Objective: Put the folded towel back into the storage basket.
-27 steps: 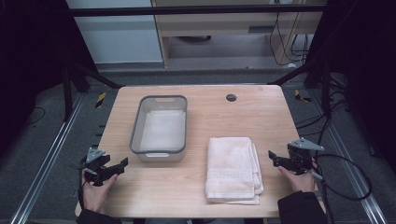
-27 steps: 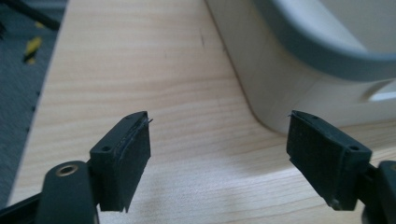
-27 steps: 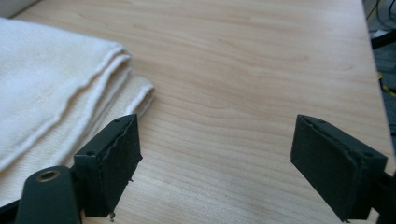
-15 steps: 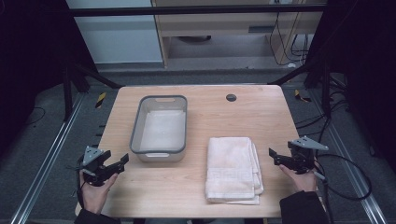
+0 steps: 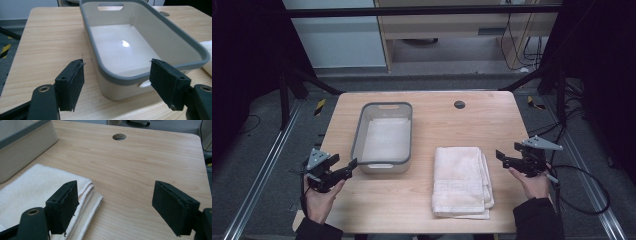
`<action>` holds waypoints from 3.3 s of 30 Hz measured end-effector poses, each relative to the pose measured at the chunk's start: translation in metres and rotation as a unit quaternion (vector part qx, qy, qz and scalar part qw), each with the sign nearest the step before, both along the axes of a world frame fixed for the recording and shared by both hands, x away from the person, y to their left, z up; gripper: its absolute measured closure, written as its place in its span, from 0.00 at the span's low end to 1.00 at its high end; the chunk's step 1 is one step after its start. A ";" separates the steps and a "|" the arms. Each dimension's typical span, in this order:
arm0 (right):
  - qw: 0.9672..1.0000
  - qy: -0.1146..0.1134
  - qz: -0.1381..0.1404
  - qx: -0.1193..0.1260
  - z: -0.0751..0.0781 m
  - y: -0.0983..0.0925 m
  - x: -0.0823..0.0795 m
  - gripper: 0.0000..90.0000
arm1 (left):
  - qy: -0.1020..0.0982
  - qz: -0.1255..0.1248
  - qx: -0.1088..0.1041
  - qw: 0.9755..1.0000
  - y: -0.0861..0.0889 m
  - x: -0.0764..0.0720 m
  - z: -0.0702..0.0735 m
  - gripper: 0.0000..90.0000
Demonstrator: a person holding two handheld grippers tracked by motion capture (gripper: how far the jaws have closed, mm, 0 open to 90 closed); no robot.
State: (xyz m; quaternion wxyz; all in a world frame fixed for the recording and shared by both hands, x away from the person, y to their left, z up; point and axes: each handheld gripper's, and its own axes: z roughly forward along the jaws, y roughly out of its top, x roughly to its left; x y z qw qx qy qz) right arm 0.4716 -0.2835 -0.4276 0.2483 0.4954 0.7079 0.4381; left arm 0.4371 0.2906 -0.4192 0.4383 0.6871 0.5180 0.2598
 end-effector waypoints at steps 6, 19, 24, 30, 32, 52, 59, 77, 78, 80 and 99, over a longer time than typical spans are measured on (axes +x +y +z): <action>1.000 -0.008 -0.002 0.012 0.013 0.005 0.007 0.23 | -0.012 -0.013 -0.001 1.000 -0.015 0.002 0.007 0.31; 0.999 -0.025 0.014 0.029 0.036 0.013 0.015 0.24 | -0.030 -0.063 0.001 0.998 -0.062 0.004 0.024 0.33; 0.999 -0.020 0.029 0.031 0.038 0.020 0.017 0.24 | -0.034 -0.078 0.001 0.996 -0.076 0.003 0.026 0.33; 0.999 -0.018 0.034 0.032 0.039 0.025 0.019 0.24 | -0.033 -0.098 0.003 0.995 -0.095 0.003 0.026 0.33; 0.999 -0.018 0.033 0.029 0.039 0.026 0.019 0.24 | -0.033 -0.101 0.005 0.994 -0.098 0.003 0.026 0.33; 0.998 0.015 0.062 -0.004 0.024 0.046 0.024 0.24 | -0.012 -0.163 0.018 0.986 -0.152 -0.005 0.010 0.33; 0.997 0.023 0.073 -0.010 0.018 0.052 0.025 0.24 | 0.002 -0.181 0.020 0.983 -0.168 -0.008 0.000 0.33; 0.997 0.048 0.068 -0.004 -0.010 0.041 0.020 0.25 | 0.037 -0.218 0.043 0.974 -0.198 -0.013 -0.026 0.34; 0.997 0.049 0.067 -0.005 -0.012 0.041 0.020 0.26 | 0.041 -0.218 0.043 0.974 -0.200 -0.013 -0.028 0.34; 0.996 0.050 0.068 -0.004 -0.013 0.041 0.020 0.27 | 0.040 -0.220 0.045 0.974 -0.201 -0.013 -0.028 0.34; 0.993 0.097 0.070 0.005 -0.046 0.048 0.029 0.30 | 0.071 -0.233 0.071 0.967 -0.225 -0.006 -0.056 0.34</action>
